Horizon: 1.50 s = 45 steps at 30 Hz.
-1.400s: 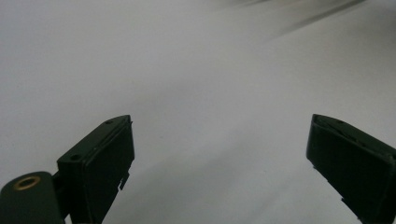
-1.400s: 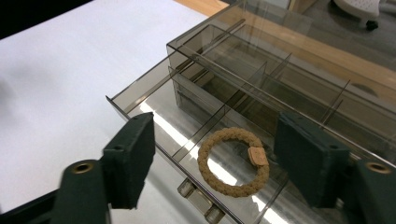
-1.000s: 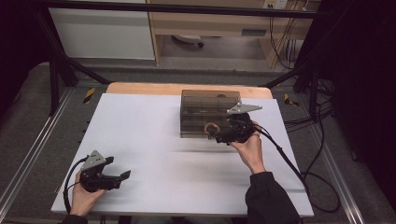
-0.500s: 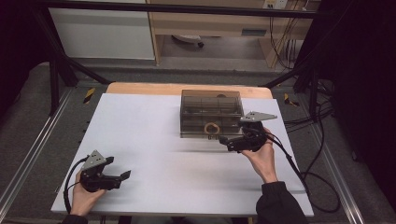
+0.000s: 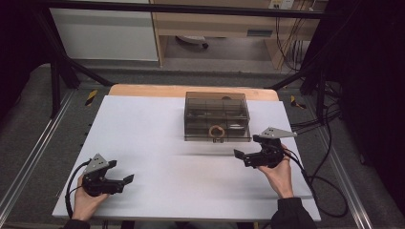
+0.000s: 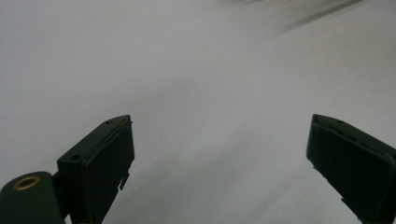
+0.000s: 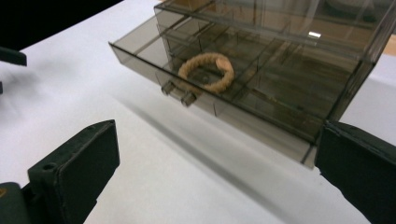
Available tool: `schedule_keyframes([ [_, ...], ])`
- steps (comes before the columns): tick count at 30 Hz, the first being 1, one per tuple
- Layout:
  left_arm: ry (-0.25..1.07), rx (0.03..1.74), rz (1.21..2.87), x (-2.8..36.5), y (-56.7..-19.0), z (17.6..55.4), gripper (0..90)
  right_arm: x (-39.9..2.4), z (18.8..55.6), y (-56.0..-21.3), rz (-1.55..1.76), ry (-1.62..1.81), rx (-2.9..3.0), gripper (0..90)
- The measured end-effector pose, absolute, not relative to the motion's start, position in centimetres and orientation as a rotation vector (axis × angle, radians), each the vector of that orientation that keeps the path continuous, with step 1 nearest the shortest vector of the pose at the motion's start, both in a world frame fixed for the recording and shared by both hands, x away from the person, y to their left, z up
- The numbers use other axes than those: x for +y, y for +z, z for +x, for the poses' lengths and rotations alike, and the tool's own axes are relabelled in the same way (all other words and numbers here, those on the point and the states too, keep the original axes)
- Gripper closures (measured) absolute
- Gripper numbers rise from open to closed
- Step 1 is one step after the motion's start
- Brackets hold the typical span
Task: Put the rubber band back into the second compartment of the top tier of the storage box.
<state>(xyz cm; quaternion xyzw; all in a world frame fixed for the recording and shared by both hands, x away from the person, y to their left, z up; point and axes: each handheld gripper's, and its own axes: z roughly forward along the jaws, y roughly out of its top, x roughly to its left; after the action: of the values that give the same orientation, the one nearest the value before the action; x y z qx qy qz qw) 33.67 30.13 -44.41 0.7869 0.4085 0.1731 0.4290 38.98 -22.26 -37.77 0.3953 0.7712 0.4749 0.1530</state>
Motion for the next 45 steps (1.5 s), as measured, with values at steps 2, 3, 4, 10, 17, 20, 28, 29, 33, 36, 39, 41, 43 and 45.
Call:
schedule_keyframes([
  [2, 0.432, 1.019, 1.964, 30.1, -44.4, 33.7, 7.2, -22.4, 38.9, -38.0, 1.124, 1.359, 2.215, 0.8],
  [3, 0.43, 1.02, 1.964, 30.1, -44.4, 33.7, 7.2, -22.7, 38.6, -38.5, 1.125, 1.364, 2.218, 0.7],
  [4, 0.43, 1.02, 1.964, 30.1, -44.4, 33.7, 7.2, -22.8, 38.4, -38.7, 1.128, 1.362, 2.222, 0.8],
  [10, 0.427, 1.018, 1.966, 30.1, -44.5, 33.7, 7.2, -23.5, 37.7, -40.3, 1.134, 1.355, 2.238, 0.8],
  [17, 0.426, 1.017, 1.969, 30.0, -44.5, 33.7, 7.2, -24.4, 37.0, -41.7, 1.131, 1.36, 2.254, 0.7],
  [20, 0.426, 1.016, 1.973, 30.0, -44.5, 33.7, 7.2, -24.7, 36.8, -42.4, 1.14, 1.358, 2.264, 0.8],
  [28, 0.424, 1.012, 1.98, 29.9, -44.5, 33.7, 7.2, -25.9, 36.2, -43.7, 1.158, 1.347, 2.281, 0.8],
  [29, 0.425, 1.01, 1.979, 29.9, -44.5, 33.7, 7.2, -26.0, 36.1, -43.9, 1.16, 1.347, 2.282, 0.8],
  [33, 0.424, 1.007, 1.979, 29.9, -44.5, 33.6, 7.2, -26.5, 35.9, -44.4, 1.154, 1.362, 2.287, 0.8],
  [36, 0.424, 1.004, 1.979, 29.9, -44.5, 33.6, 7.3, -26.6, 35.7, -44.7, 1.15, 1.367, 2.293, 0.8],
  [39, 0.422, 1.004, 1.979, 29.9, -44.5, 33.6, 7.2, -26.6, 35.6, -44.9, 1.152, 1.365, 2.303, 0.8],
  [41, 0.423, 1.003, 1.981, 29.9, -44.5, 33.6, 7.2, -26.6, 35.6, -45.0, 1.15, 1.366, 2.305, 0.8],
  [43, 0.423, 1.002, 1.983, 29.8, -44.5, 33.6, 7.2, -26.7, 35.6, -45.0, 1.152, 1.37, 2.301, 0.8],
  [45, 0.423, 1.002, 1.983, 29.8, -44.5, 33.6, 7.2, -26.7, 35.5, -45.0, 1.15, 1.368, 2.301, 0.8],
])
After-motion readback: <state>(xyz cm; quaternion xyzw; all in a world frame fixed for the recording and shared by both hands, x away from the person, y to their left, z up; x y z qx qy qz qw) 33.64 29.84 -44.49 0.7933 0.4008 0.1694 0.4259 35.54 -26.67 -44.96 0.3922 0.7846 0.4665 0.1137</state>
